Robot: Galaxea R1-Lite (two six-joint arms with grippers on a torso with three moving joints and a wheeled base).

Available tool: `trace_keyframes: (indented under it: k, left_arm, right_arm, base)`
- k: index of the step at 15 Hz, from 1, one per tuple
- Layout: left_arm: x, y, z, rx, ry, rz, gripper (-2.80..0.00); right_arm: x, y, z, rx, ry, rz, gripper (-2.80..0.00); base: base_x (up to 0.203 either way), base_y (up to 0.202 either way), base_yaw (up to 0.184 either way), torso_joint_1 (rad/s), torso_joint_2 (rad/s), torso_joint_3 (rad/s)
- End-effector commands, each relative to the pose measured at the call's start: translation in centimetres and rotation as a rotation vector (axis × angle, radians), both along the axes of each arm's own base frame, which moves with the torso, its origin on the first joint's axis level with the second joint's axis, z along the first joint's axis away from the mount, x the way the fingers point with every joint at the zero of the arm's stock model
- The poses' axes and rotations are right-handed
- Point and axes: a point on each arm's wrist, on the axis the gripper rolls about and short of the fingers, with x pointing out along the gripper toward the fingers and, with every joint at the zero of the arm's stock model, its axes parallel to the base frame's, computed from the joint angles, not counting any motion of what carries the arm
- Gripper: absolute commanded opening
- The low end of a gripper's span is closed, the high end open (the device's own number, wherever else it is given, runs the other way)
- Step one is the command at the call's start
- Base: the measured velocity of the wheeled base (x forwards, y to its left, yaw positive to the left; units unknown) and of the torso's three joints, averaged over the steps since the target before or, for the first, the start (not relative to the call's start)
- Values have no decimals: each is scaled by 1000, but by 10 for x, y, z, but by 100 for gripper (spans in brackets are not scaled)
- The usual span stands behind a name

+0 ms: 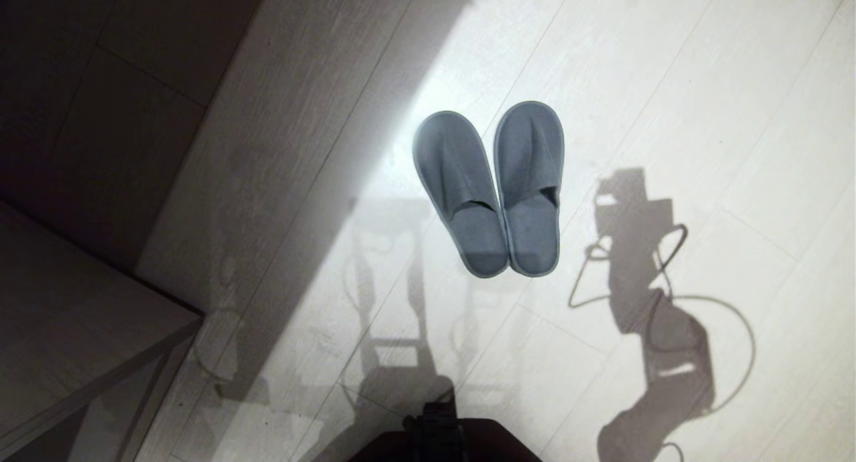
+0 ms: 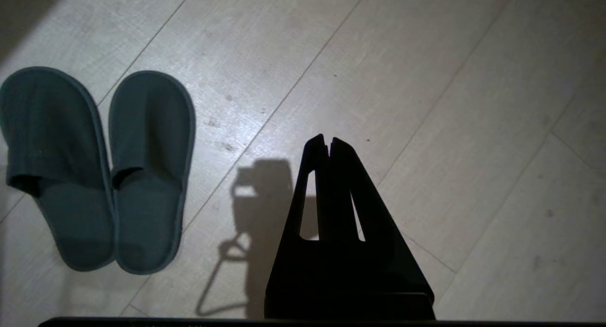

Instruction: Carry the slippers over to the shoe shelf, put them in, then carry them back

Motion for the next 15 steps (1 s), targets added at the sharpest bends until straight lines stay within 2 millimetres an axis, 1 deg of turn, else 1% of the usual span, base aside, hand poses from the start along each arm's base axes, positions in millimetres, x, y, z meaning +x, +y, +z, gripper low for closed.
trace_keyframes:
  k: [1, 3, 5, 7, 9, 10, 12, 13, 15]
  left_arm:
    - [0, 0, 0, 0, 2, 0, -280]
    - [0, 0, 0, 0, 0, 0, -280]
    - [0, 0, 0, 0, 2, 0, -280]
    - [0, 0, 0, 1, 1, 0, -280]
    - [0, 0, 0, -1, 1, 0, -280]
    - [0, 0, 0, 0, 2, 0, -280]
    - [0, 0, 0, 0, 0, 0, -280]
    - [0, 0, 0, 0, 2, 0, -280]
    - [0, 0, 0, 0, 1, 0, -280]
  right_arm:
    - [-30, -10, 2, 18, -87, -53, -280]
    - [-45, -15, 0, 18, -114, -117, -280]
    - [-61, -18, -9, 10, -136, -184, -280]
    - [-76, -18, -24, 26, -151, -226, -280]
    - [-90, -16, -41, 31, -157, -185, -280]
    - [-96, -15, -53, 24, -141, -151, -280]
    - [-102, -12, -77, 40, -93, -44, -280]
    - [-100, -12, -90, 61, -51, -15, -280]
    - [-94, -13, -105, 83, -38, 3, -280]
  base:
    - [0, 0, 0, 0, 0, 0]
    - [0, 0, 0, 0, 0, 0]
    - [0, 0, 0, 0, 0, 0]
    - [0, 0, 0, 0, 0, 0]
    - [0, 0, 0, 0, 0, 0]
    - [0, 0, 0, 0, 0, 0]
    - [0, 0, 0, 0, 0, 0]
    - [0, 0, 0, 0, 0, 0]
    - [0, 0, 0, 0, 0, 0]
